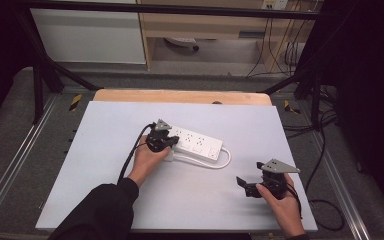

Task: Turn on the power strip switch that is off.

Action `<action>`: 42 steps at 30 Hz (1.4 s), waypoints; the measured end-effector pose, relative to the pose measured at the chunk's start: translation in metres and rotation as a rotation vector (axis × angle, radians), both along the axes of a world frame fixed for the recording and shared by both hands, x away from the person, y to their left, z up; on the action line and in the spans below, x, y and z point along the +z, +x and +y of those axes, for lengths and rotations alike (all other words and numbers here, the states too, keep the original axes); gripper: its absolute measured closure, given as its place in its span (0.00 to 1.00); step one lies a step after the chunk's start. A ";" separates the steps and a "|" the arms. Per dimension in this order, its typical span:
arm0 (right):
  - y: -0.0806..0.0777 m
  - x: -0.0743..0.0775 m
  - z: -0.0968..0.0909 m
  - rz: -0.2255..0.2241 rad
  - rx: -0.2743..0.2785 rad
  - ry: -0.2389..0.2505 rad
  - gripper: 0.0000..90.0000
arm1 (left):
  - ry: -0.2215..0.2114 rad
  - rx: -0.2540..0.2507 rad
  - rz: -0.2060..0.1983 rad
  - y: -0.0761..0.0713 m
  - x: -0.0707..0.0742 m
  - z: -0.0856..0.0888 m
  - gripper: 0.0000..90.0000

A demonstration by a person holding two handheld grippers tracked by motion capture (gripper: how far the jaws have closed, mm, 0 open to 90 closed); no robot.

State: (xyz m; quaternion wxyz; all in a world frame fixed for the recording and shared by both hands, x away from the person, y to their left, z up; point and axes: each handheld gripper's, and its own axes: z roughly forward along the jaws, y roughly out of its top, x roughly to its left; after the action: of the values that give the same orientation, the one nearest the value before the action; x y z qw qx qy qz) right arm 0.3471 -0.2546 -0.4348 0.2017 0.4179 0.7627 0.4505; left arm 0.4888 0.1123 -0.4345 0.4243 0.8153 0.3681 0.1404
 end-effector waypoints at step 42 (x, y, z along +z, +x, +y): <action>0.000 0.000 0.001 0.003 0.002 0.004 0.04 | -0.010 0.004 0.000 0.001 -0.001 0.001 1.00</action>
State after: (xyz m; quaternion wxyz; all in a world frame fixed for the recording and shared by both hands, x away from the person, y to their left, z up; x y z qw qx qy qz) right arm 0.3467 -0.2541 -0.4347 0.1993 0.4181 0.7625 0.4517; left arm 0.4894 0.1130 -0.4359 0.4281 0.8125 0.3704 0.1393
